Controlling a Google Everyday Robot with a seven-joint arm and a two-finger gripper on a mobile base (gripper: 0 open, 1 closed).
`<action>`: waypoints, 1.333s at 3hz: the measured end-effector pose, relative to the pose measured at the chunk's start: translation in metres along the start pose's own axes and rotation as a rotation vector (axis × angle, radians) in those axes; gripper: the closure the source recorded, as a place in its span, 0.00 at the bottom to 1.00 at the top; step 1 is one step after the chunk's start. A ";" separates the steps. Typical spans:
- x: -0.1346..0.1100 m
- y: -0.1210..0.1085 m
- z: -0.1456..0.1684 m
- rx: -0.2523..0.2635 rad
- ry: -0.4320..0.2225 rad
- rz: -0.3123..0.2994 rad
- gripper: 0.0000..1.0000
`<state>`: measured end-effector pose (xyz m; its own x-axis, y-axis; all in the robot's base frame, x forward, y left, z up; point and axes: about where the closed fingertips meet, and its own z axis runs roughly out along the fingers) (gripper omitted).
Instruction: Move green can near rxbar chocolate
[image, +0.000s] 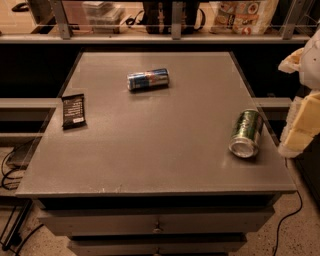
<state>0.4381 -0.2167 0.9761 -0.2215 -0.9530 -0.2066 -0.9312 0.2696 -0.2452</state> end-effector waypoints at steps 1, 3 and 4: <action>0.000 0.000 0.000 0.002 -0.001 0.000 0.00; -0.004 -0.008 0.048 -0.059 -0.172 0.103 0.00; -0.005 -0.019 0.074 -0.079 -0.230 0.158 0.00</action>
Offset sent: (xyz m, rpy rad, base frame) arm 0.0215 0.0103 -0.0485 0.2574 0.0370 -0.0294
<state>0.4787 -0.2069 0.9114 -0.3028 -0.8413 -0.4477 -0.9120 0.3922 -0.1204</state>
